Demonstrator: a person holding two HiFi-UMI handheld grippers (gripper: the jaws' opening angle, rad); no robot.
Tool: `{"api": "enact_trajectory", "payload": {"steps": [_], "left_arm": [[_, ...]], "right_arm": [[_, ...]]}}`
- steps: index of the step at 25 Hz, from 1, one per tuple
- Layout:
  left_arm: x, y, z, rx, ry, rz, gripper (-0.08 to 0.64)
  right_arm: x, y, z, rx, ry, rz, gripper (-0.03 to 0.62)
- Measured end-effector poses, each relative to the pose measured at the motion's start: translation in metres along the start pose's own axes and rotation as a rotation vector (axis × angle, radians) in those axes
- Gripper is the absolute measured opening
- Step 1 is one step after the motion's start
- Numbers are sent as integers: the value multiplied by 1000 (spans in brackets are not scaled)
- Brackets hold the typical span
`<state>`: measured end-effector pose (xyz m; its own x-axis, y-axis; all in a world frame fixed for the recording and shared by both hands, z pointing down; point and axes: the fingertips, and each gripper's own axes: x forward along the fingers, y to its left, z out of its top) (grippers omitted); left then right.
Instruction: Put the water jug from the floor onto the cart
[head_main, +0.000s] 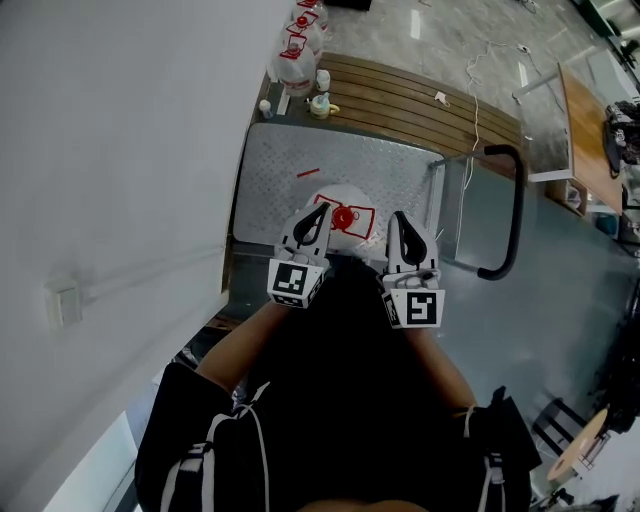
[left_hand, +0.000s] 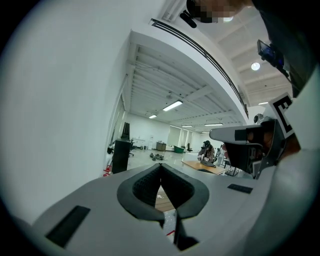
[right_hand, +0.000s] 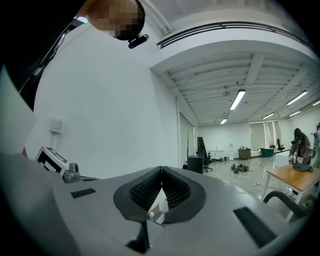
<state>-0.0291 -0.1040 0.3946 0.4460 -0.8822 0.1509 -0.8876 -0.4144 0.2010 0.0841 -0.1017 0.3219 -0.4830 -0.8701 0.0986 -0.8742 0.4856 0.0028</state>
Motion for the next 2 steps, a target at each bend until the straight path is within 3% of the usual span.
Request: {"api": "enact_trajectory", "payload": {"steps": [2], "left_arm": [[-5, 4, 2, -4, -1, 5, 18]], "right_arm": [[4, 4, -1, 13, 2, 3, 18]]}}
